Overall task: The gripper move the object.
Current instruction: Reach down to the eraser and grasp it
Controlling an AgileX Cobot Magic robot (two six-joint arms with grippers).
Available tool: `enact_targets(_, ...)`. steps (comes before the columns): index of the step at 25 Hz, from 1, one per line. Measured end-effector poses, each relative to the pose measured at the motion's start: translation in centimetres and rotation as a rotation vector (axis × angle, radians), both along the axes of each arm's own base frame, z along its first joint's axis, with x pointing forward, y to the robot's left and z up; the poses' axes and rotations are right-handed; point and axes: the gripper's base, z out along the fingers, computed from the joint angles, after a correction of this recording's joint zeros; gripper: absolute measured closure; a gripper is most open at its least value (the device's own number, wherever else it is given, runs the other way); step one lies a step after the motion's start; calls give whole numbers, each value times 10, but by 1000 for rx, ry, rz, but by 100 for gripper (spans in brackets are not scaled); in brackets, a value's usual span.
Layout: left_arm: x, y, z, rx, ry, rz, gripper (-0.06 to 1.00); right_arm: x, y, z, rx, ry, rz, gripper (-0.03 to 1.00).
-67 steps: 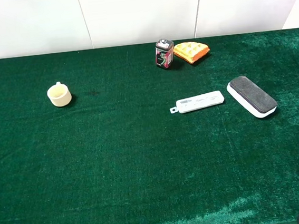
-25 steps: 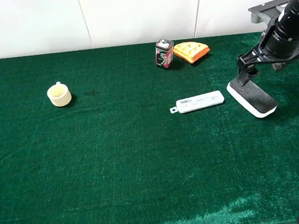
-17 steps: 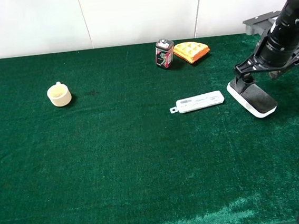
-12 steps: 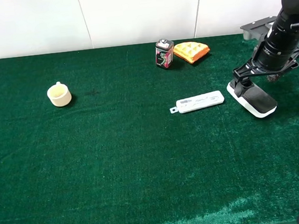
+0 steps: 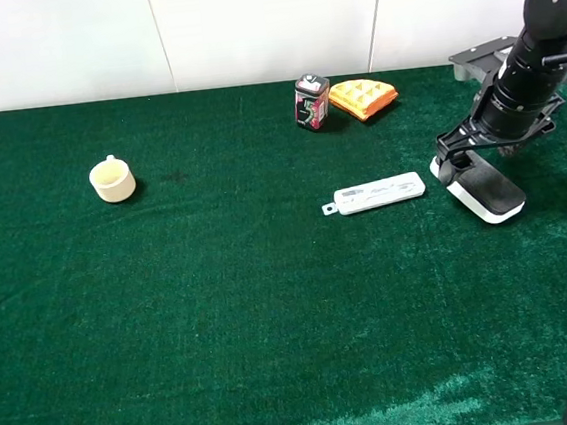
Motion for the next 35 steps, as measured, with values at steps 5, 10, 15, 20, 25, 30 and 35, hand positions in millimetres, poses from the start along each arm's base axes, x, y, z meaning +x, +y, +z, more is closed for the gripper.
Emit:
enact_targets(5,0,0,0,0,0,0,-4,1,0,-14,-7,39,7,27)
enact_targets(10,0,0,0,0,0,0,-4,0,0,-30,-14,83,8,27)
enact_targets(15,0,0,0,0,0,0,-4,1,0,-37,-17,90,10,27)
enact_targets(20,0,0,0,0,0,0,-4,2,0,-38,-18,90,12,27)
enact_targets(25,0,0,0,0,0,0,-4,2,0,-38,-22,89,15,48)
enact_targets(30,0,0,0,0,0,0,-4,2,0,-38,-23,90,16,51)
enact_targets(35,0,0,0,0,0,0,-4,1,-1,-38,-28,93,21,51)
